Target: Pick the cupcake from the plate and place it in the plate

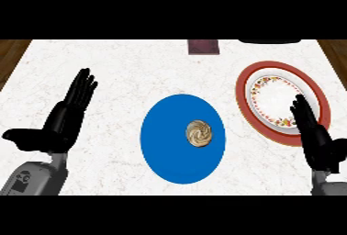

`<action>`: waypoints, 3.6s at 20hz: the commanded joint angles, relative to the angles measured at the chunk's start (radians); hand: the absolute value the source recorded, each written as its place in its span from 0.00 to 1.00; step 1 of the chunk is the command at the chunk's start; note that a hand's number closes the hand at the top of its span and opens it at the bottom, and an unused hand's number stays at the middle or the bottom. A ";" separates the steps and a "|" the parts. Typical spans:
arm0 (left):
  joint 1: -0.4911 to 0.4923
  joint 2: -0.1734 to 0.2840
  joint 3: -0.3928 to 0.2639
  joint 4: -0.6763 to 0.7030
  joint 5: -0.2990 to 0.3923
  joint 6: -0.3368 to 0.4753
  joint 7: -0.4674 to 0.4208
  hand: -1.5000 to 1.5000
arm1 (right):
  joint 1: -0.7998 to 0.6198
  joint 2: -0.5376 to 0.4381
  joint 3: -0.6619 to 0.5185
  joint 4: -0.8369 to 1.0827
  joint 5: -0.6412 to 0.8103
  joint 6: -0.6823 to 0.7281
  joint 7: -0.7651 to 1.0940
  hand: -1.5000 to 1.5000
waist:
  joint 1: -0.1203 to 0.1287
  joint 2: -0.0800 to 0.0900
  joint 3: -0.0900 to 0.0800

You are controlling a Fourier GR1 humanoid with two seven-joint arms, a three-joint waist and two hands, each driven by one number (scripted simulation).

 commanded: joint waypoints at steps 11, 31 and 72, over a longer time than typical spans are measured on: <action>0.120 -0.031 -0.045 0.176 -0.081 0.145 0.202 0.50 | -0.206 -0.130 0.284 -0.148 0.561 -0.122 -0.008 1.00 | 0.028 -0.023 0.005; 0.105 -0.067 -0.050 0.141 -0.150 0.199 0.273 0.50 | -0.343 -0.055 0.388 -0.037 0.562 0.138 0.072 0.00 | 0.013 -0.019 0.006; 0.235 -0.209 0.081 0.030 -0.336 0.058 0.294 0.50 | -0.439 0.289 0.291 0.242 0.980 0.580 0.233 0.00 | 0.015 -0.018 0.008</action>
